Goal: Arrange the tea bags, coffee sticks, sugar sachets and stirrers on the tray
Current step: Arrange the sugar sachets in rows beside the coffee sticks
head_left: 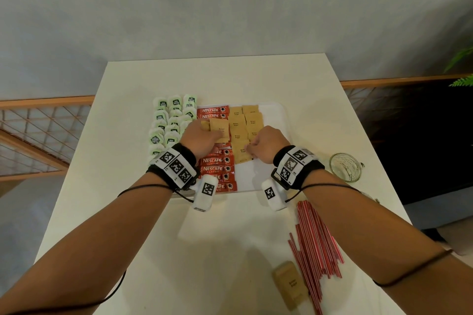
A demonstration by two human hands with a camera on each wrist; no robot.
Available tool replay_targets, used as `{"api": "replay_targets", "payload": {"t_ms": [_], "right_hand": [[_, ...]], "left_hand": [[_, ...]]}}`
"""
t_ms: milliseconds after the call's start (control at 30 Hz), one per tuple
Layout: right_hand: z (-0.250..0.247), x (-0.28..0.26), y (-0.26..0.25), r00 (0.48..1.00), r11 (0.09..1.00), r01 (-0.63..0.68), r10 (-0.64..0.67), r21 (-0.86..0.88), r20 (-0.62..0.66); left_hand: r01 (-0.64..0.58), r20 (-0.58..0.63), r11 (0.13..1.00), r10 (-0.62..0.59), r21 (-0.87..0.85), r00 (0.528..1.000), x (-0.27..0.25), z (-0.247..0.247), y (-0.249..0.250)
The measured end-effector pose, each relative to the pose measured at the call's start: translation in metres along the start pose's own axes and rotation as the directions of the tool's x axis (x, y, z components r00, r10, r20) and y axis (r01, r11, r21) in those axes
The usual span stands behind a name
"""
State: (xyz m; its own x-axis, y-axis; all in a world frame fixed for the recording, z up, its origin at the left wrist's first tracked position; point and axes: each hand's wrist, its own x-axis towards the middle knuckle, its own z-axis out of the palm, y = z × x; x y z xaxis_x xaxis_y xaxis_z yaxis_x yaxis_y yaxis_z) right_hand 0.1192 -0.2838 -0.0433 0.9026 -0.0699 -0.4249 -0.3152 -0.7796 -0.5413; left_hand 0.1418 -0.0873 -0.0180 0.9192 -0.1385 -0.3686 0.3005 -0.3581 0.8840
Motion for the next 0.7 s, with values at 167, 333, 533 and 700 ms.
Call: {"api": "replay_targets", "payload": {"t_ms": [167, 333, 533, 700], "right_hand": [[0.0, -0.001, -0.002, 1.0, 0.999, 0.005, -0.005, -0.032, 0.0], [-0.004, -0.006, 0.0, 0.997, 0.997, 0.073, -0.072, 0.018, -0.04], [-0.007, -0.013, 0.001, 0.967, 0.944, 0.252, -0.237, 0.215, -0.096], [-0.01, -0.017, 0.0, 0.956, 0.932, 0.284, -0.258, 0.225, -0.139]], "left_hand": [[0.018, -0.002, 1.0, -0.018, -0.021, 1.0, 0.0, 0.002, -0.001], [0.054, 0.032, 0.992, -0.051, -0.112, 0.998, -0.003, 0.005, 0.0], [0.057, 0.117, 0.985, -0.038, -0.163, 0.992, -0.007, 0.013, 0.001], [0.057, 0.187, 0.984, -0.024, -0.169, 0.982, -0.01, 0.023, 0.003]]}}
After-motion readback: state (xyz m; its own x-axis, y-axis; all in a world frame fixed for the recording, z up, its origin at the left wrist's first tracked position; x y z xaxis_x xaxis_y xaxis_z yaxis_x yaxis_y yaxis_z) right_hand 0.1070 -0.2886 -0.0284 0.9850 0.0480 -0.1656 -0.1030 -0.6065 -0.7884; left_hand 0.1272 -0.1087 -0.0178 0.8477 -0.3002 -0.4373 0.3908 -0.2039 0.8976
